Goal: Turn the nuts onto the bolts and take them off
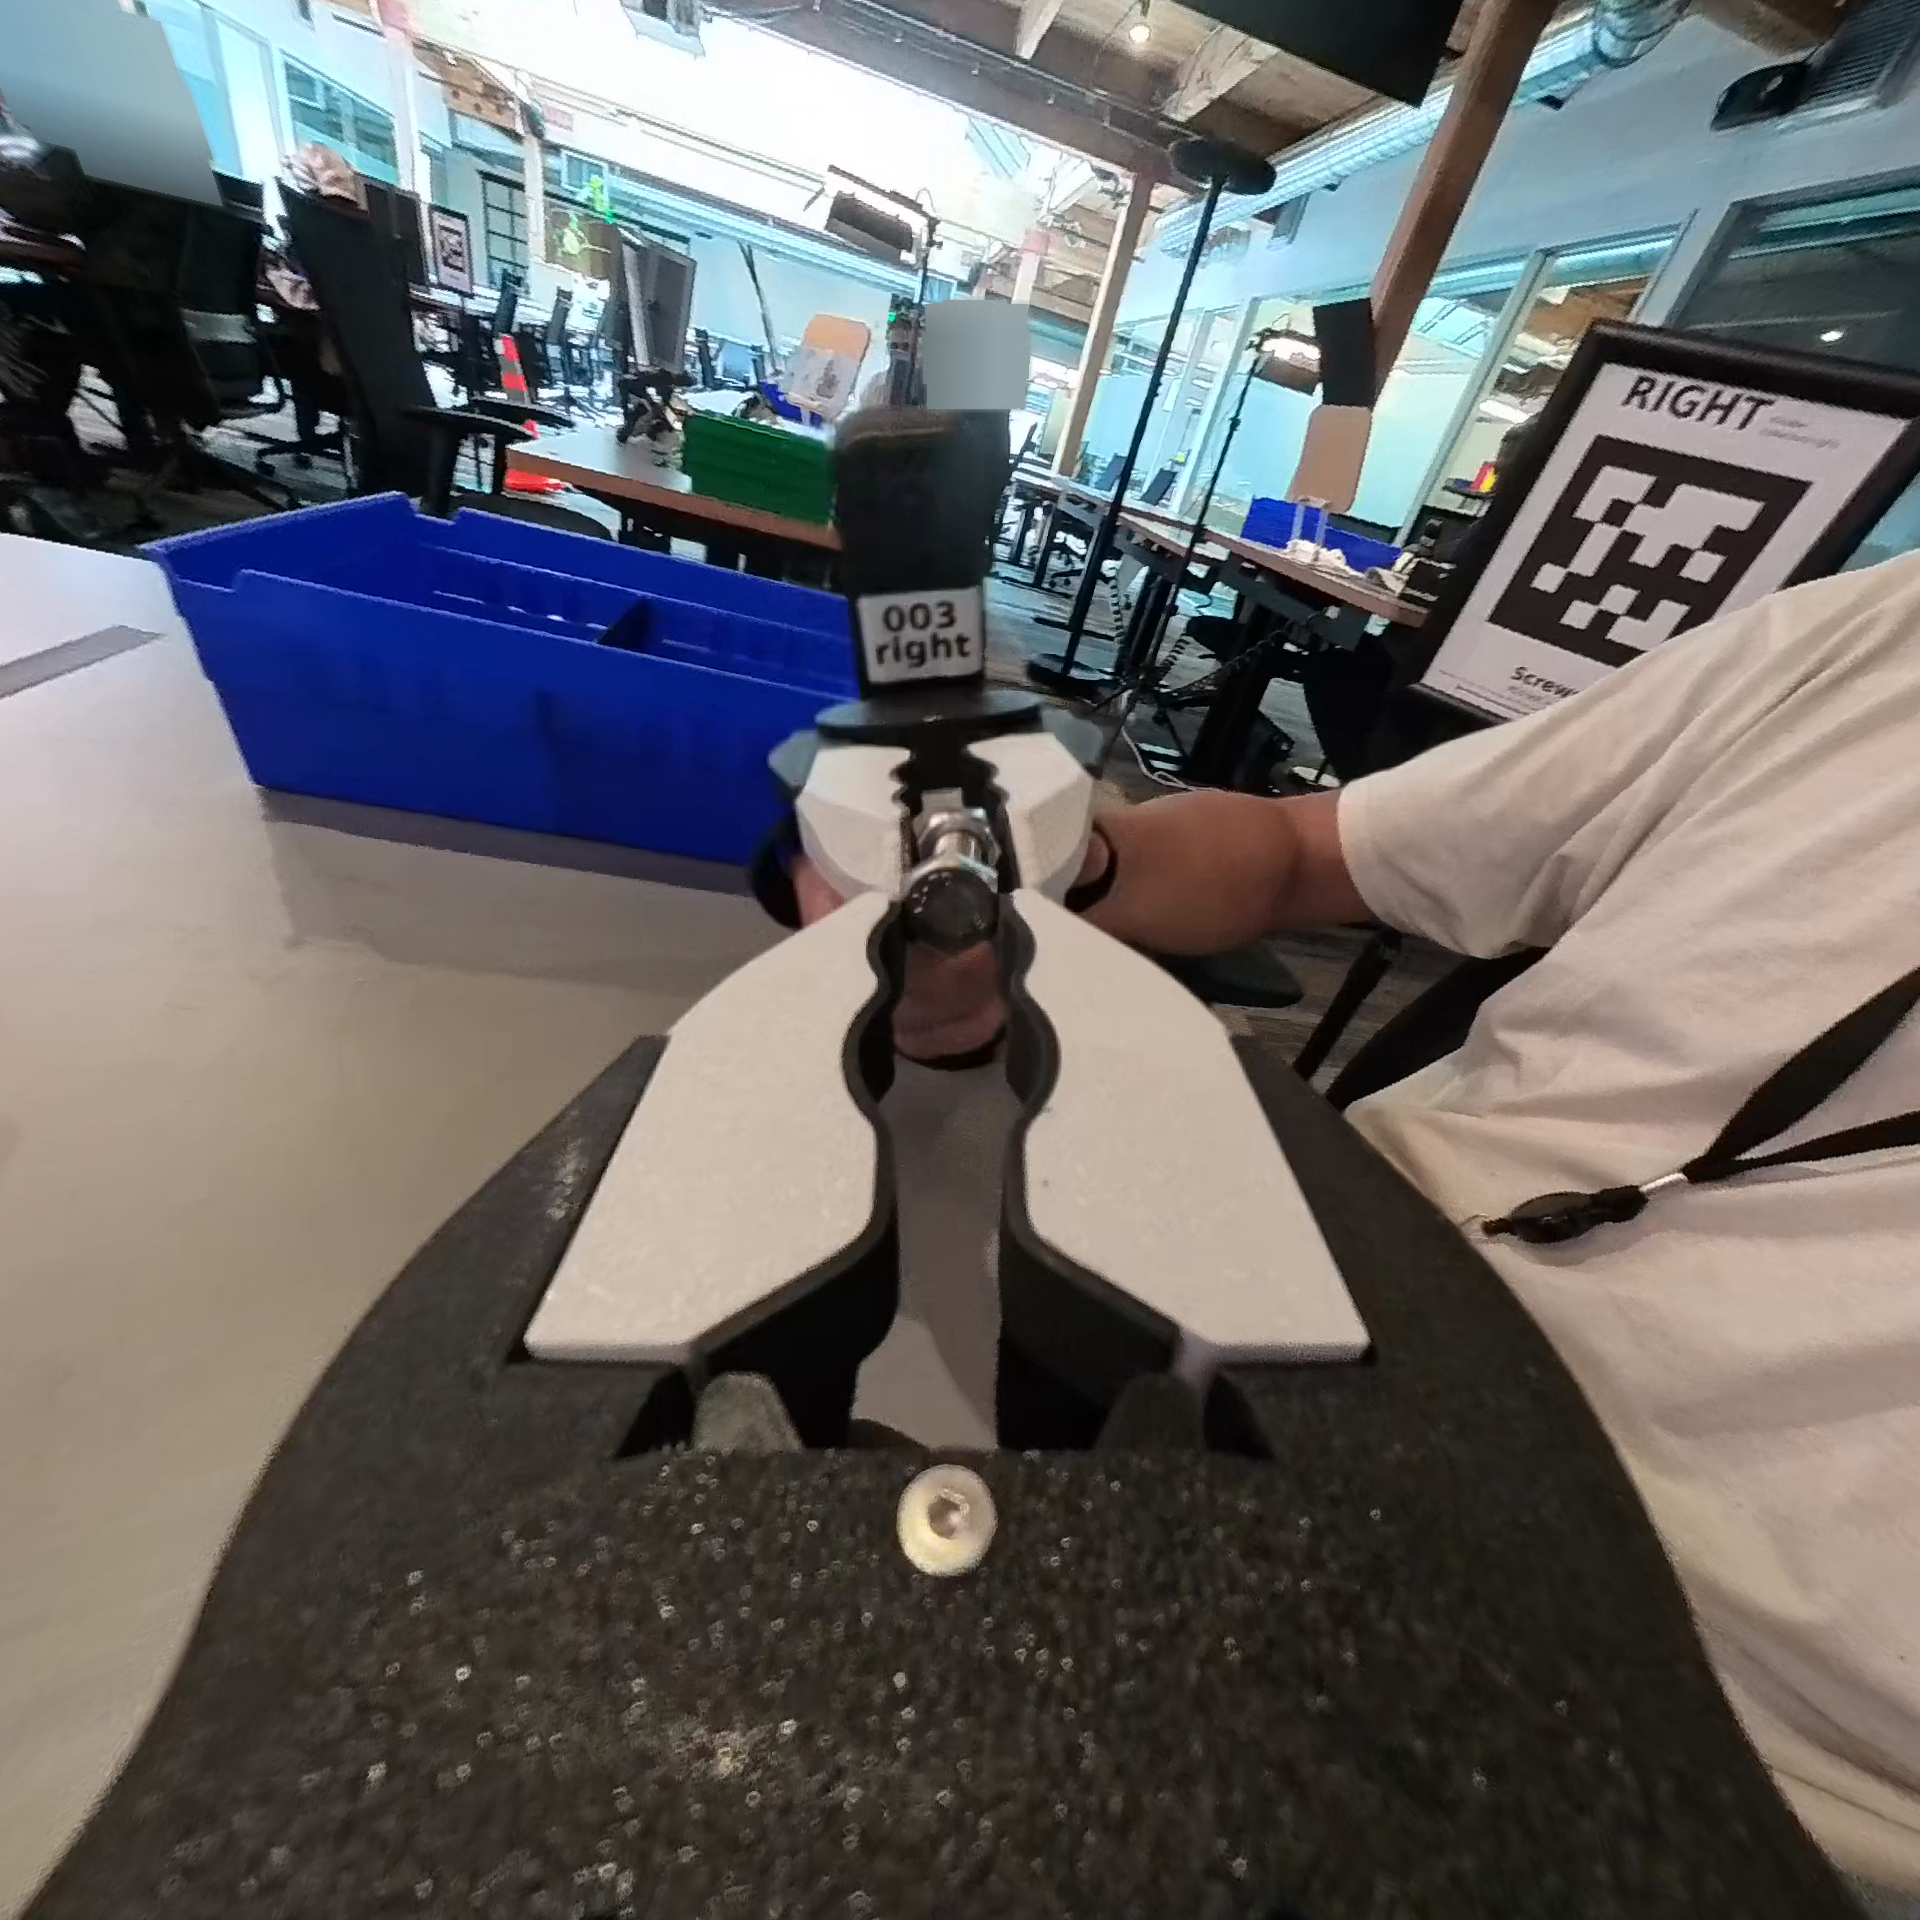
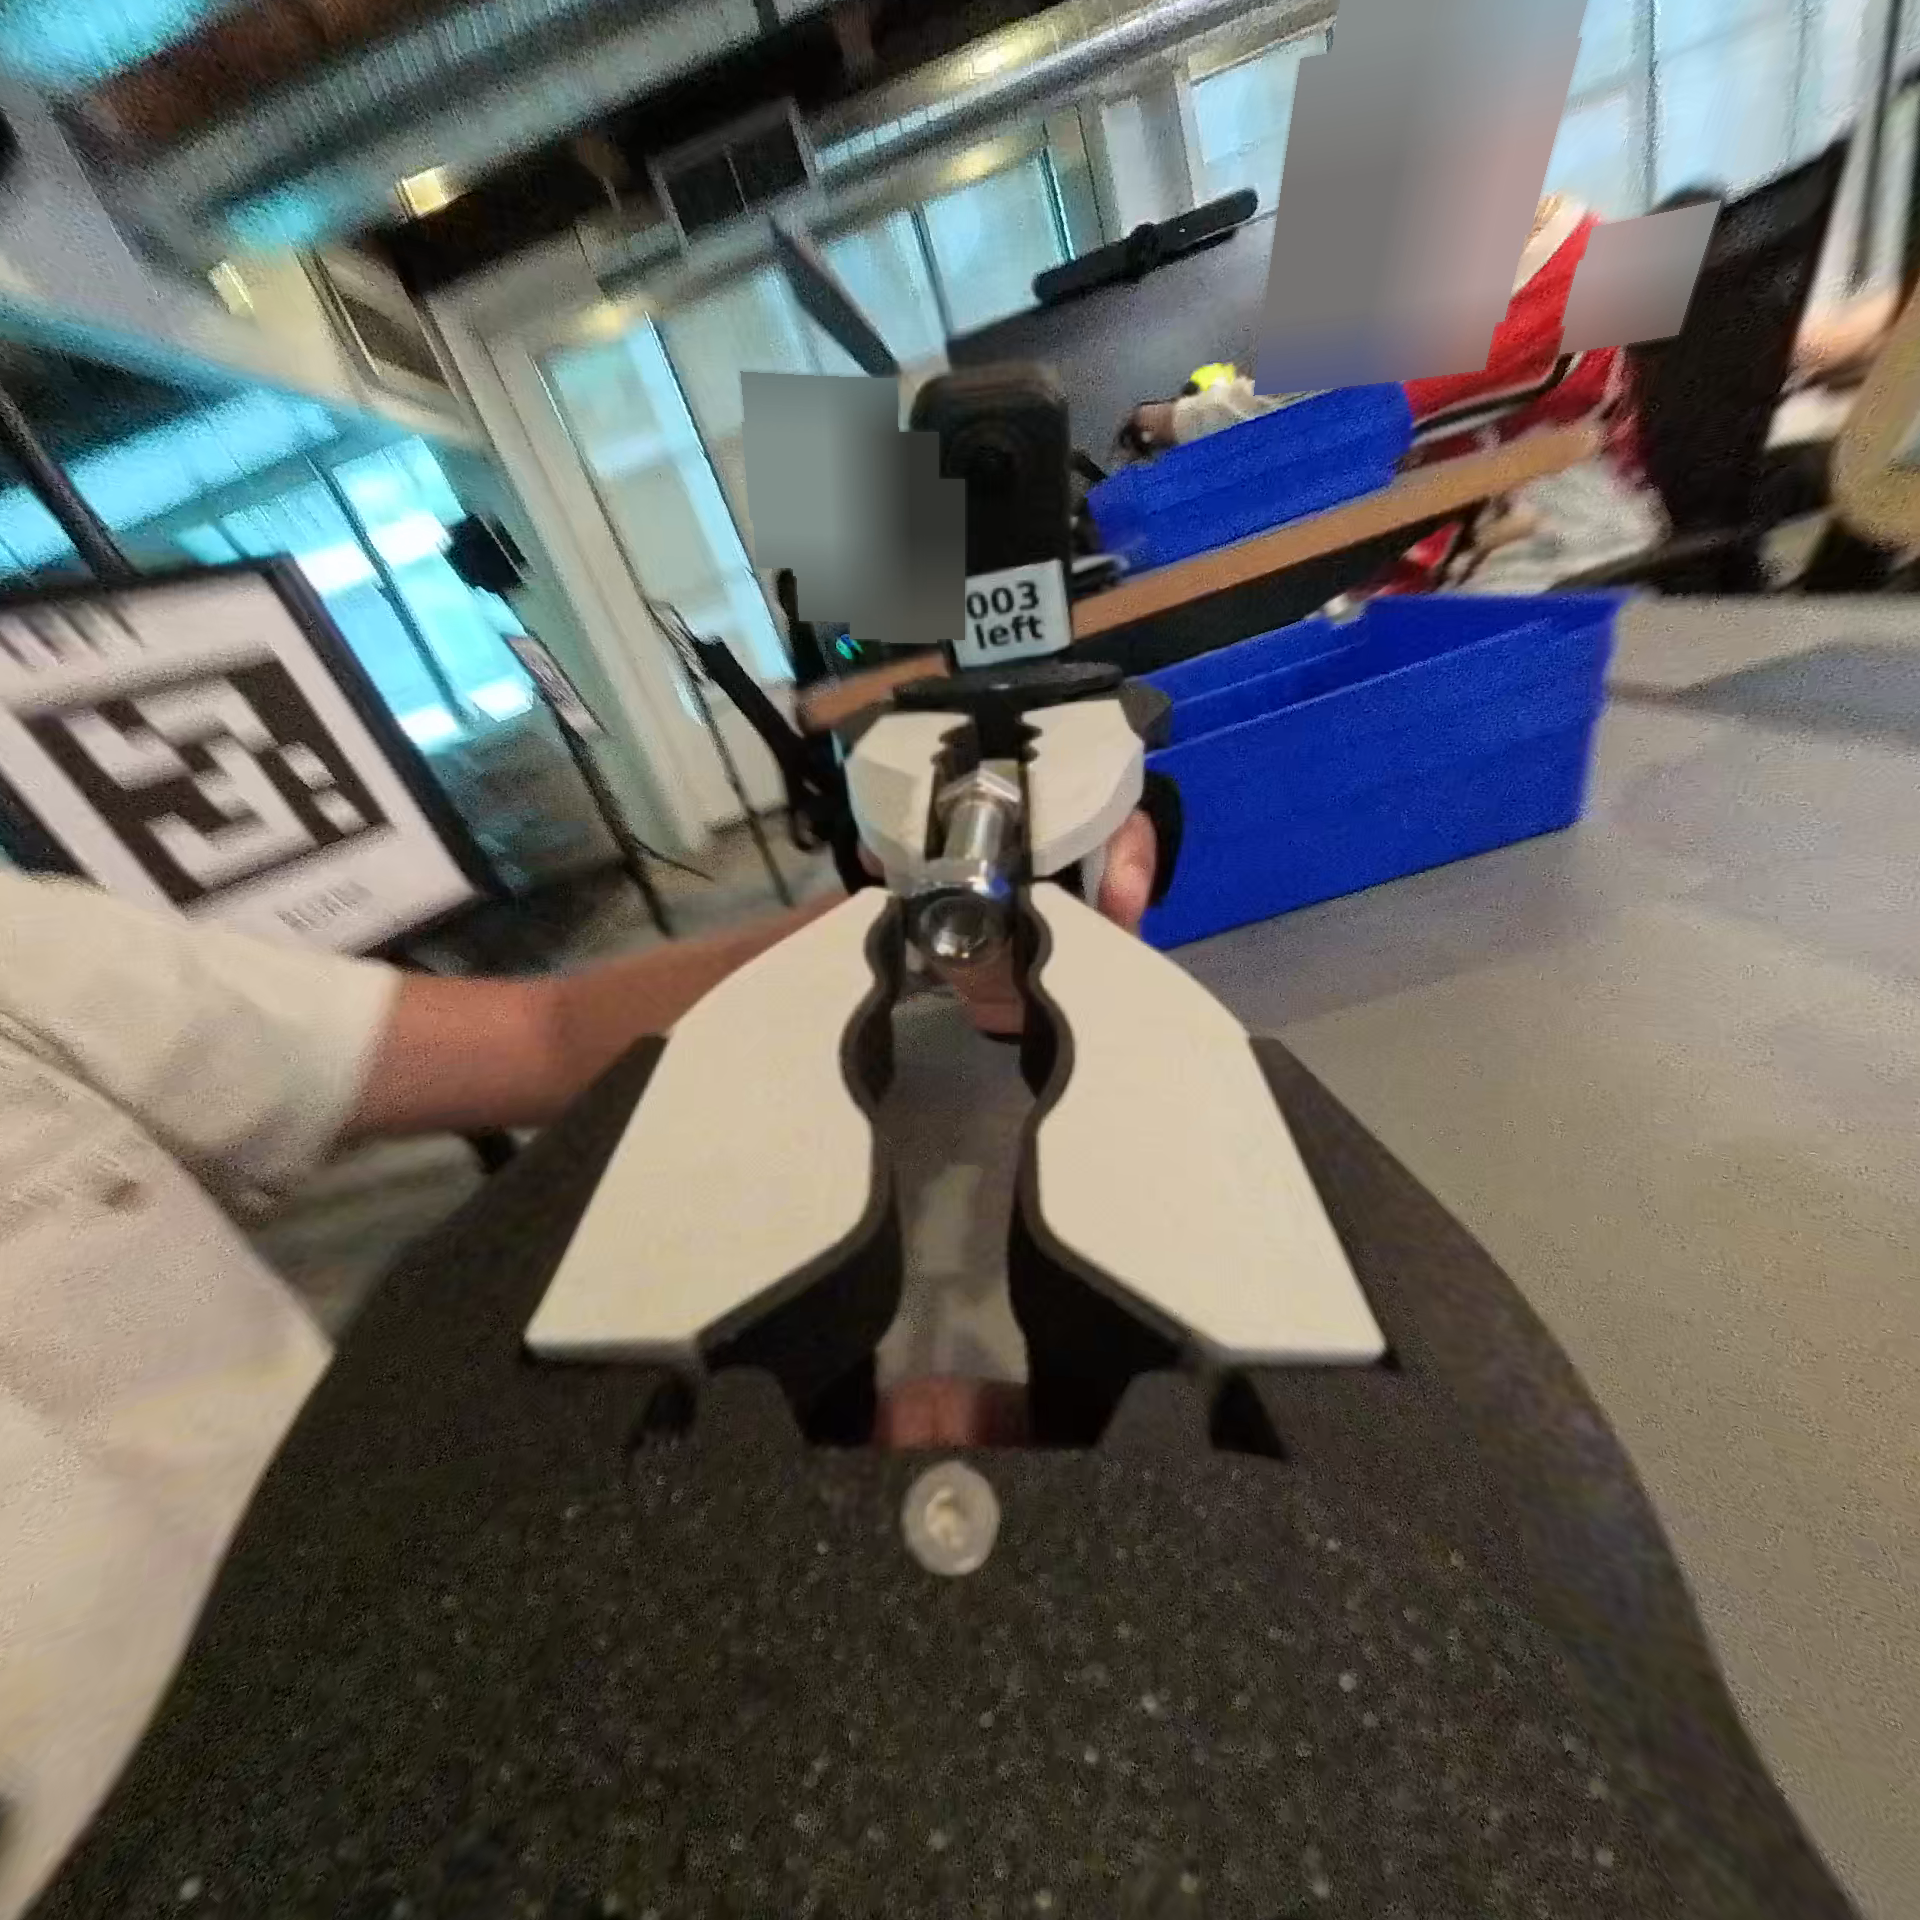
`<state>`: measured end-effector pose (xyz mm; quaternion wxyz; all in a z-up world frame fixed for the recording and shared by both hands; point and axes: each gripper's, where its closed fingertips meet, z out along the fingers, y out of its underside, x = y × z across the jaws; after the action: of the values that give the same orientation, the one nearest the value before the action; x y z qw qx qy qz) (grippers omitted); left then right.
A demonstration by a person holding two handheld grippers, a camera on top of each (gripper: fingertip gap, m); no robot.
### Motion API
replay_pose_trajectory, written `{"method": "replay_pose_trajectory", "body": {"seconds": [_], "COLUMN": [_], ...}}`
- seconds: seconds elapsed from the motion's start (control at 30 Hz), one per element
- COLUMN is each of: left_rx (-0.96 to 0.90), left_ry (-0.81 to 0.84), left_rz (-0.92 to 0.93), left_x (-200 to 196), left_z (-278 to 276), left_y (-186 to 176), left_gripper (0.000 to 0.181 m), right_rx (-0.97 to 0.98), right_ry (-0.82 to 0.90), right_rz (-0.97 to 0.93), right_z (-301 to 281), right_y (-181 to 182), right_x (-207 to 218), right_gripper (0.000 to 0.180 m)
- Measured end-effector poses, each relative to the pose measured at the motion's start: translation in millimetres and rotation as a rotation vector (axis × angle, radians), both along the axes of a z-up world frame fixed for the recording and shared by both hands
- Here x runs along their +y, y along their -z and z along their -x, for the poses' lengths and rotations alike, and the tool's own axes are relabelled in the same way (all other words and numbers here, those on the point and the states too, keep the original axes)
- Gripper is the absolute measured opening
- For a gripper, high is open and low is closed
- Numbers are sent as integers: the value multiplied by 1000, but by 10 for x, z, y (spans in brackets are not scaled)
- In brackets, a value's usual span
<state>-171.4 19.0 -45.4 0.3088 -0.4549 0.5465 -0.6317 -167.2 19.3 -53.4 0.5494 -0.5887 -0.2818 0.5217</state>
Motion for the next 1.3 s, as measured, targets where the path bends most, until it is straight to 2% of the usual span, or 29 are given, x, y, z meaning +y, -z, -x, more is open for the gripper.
{"method": "replay_pose_trajectory", "body": {"seconds": [0.4,0.5,0.7,0.77,0.87,1.0,1.07,1.1,1.17,1.3], "left_rx": [82,70,-5,-41,-80,-29,35,51,27,34], "left_ry": [40,32,29,-26,-276,-921,-1226,-1322,-1394,-1375], "left_rz": [2,13,37,33,-42,-212,-303,-334,-350,-314], "left_x": [-71,-44,-23,73,436,1232,1472,1510,1484,1430], "left_z": [-43,-33,26,45,52,280,539,633,693,644], "left_y": [151,127,-30,-106,-185,-194,-183,-186,-235,-223], "left_gripper": [16,16,16,16,16,16,16,16,16,16], "right_rx": [-958,-1066,-869,-780,-605,-403,-380,-386,-398,-395], "right_ry": [575,692,670,656,637,640,668,680,695,707], "right_rz": [-1219,-1417,-1233,-1114,-781,-297,-152,-95,-29,-10], "right_z": [-153,-166,-180,-253,-399,-616,-707,-740,-788,-815], "right_y": [157,100,-38,-94,-170,-89,27,96,184,191], "right_x": [86,60,10,25,113,411,527,571,621,635], "right_gripper": [20,20,20,20,20,20,20,20,20,20]}}
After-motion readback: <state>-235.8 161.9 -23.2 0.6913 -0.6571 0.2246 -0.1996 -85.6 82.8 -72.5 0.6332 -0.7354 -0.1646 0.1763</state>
